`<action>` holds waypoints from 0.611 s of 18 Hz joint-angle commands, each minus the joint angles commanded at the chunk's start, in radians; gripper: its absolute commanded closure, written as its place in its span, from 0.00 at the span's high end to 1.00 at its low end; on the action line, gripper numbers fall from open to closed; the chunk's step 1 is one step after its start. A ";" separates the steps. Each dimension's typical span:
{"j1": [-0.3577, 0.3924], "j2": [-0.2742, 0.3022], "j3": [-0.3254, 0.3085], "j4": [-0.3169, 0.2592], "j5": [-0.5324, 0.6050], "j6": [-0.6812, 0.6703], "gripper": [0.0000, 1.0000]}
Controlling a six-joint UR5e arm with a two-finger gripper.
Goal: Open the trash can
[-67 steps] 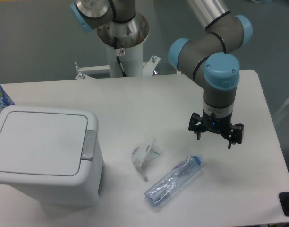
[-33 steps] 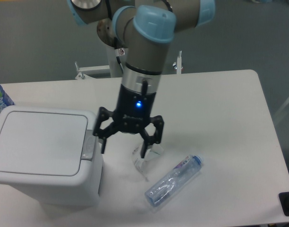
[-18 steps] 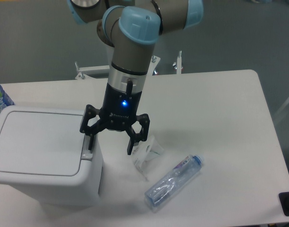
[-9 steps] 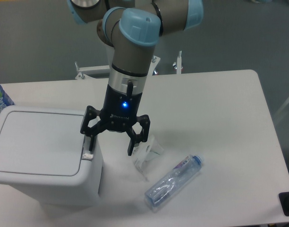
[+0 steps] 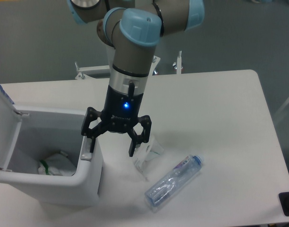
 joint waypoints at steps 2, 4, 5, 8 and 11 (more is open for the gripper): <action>0.037 0.000 0.002 0.002 0.000 0.018 1.00; 0.077 -0.014 0.005 0.003 0.002 0.064 1.00; 0.098 -0.021 0.006 0.005 0.003 0.119 1.00; 0.158 -0.057 0.002 0.005 0.015 0.308 1.00; 0.189 -0.081 -0.003 0.002 0.136 0.437 1.00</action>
